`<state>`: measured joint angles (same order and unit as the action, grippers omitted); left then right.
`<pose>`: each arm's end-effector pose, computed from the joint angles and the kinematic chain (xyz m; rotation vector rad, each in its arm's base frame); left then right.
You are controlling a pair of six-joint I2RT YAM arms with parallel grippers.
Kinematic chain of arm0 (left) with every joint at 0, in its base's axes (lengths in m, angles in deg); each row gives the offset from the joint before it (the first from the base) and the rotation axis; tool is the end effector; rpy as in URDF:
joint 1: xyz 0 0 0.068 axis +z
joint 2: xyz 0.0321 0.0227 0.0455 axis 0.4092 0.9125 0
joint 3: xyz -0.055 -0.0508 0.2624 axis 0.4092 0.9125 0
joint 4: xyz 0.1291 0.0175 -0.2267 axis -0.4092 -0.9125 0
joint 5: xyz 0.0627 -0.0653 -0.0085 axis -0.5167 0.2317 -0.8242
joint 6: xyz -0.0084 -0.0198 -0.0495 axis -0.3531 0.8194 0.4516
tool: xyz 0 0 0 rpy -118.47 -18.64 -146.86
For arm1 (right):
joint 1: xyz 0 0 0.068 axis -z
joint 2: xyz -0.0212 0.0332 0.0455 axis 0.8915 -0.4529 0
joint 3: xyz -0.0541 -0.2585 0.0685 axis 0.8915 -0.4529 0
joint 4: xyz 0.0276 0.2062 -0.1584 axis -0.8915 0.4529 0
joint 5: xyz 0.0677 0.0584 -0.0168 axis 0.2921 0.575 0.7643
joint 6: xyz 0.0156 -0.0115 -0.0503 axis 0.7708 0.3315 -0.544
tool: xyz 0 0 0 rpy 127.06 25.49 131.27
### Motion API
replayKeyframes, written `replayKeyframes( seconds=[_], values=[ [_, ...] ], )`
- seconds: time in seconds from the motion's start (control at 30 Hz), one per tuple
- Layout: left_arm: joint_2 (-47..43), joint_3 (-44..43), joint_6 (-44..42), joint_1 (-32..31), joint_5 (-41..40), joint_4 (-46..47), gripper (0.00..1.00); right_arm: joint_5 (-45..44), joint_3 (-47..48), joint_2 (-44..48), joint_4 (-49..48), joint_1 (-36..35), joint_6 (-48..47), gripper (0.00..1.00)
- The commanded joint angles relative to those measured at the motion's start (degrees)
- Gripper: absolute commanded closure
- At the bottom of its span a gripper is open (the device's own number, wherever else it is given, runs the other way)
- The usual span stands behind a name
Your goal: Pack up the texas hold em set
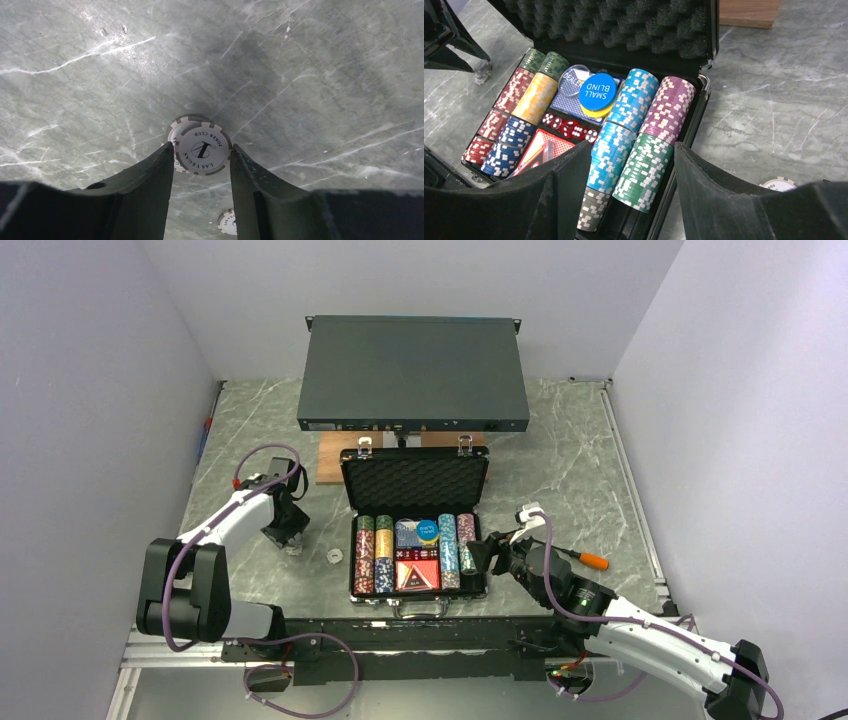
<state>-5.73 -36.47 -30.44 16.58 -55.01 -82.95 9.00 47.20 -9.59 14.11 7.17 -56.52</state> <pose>0.2257 -0.0191 0.1737 -1.2244 2.4661 0.1716 0.0871 0.1033 0.1873 -0.1854 1.8747 0.6276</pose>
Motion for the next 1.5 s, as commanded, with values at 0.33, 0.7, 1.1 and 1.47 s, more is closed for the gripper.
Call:
replayKeyframes(
  seconds=[0.33,0.7,1.1,1.47],
  values=[
    [-9.4,0.39,1.74,-0.06,-5.23,-6.89,0.31,-0.42,1.74,0.7,-2.04,-0.07,-0.62,0.36],
    [-19.32,10.16,28.51,-11.98,15.43,3.39,0.26,-0.5,1.96,-0.24,-2.31,-0.09,-0.81,0.36],
    [-6.77,4.07,44.76,-17.21,12.07,-2.96,0.36,-0.29,1.58,2.26,-1.78,-0.1,-0.64,0.36],
    [-3.86,2.08,46.74,-17.25,11.27,-7.36,0.38,-0.1,1.75,1.04,-1.87,-0.14,-0.72,0.36]
  ],
)
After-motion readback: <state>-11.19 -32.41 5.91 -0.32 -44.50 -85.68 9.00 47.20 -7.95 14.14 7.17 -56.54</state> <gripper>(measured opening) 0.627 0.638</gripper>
